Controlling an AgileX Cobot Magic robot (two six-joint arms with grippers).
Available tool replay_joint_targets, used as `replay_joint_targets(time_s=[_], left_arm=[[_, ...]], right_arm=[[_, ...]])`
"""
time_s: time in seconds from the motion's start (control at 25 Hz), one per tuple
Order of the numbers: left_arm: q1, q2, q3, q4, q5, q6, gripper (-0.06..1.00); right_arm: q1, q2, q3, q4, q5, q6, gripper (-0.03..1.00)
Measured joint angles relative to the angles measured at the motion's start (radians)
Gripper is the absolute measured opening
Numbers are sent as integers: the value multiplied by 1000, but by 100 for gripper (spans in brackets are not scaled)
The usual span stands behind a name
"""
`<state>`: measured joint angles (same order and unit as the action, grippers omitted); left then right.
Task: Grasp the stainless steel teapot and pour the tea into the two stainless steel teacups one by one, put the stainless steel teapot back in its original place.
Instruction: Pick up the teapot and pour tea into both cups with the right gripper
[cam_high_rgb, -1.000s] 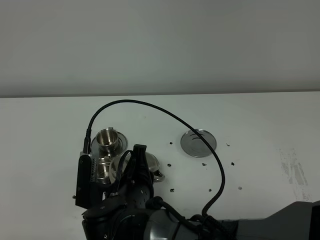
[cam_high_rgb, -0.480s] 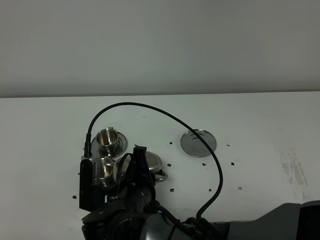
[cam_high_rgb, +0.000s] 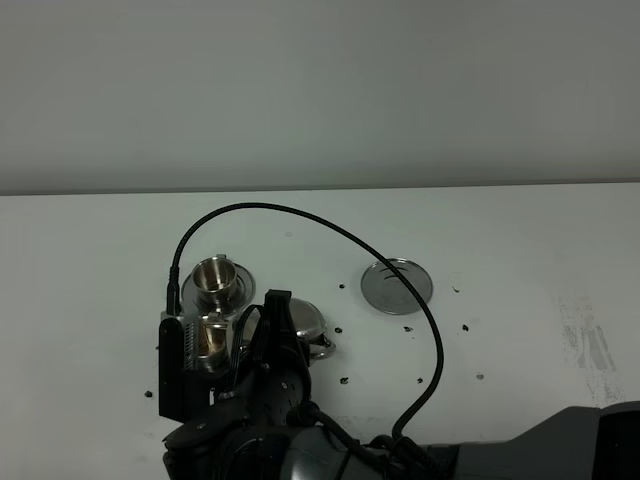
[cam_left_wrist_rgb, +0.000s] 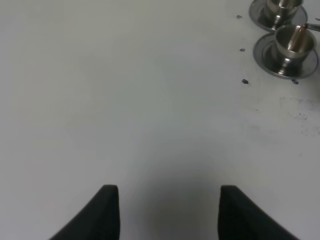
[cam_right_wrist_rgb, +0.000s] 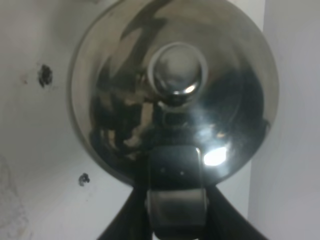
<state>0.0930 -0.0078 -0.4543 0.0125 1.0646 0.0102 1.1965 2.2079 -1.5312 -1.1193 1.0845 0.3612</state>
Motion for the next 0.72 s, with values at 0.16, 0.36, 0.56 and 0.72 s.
replay_joint_targets(time_s=[0.16, 0.36, 0.56, 0.72], left_arm=[[0, 0, 0, 0, 0, 0, 46], [0, 0, 0, 0, 0, 0, 46], [0, 0, 0, 0, 0, 0, 46], [0, 0, 0, 0, 0, 0, 46]], right_arm=[[0, 6, 0, -1, 10, -2, 20], [9, 12, 0, -2, 15, -3, 20], [9, 12, 0, -4, 15, -9, 20], [9, 14, 0, -7, 24, -18, 20]])
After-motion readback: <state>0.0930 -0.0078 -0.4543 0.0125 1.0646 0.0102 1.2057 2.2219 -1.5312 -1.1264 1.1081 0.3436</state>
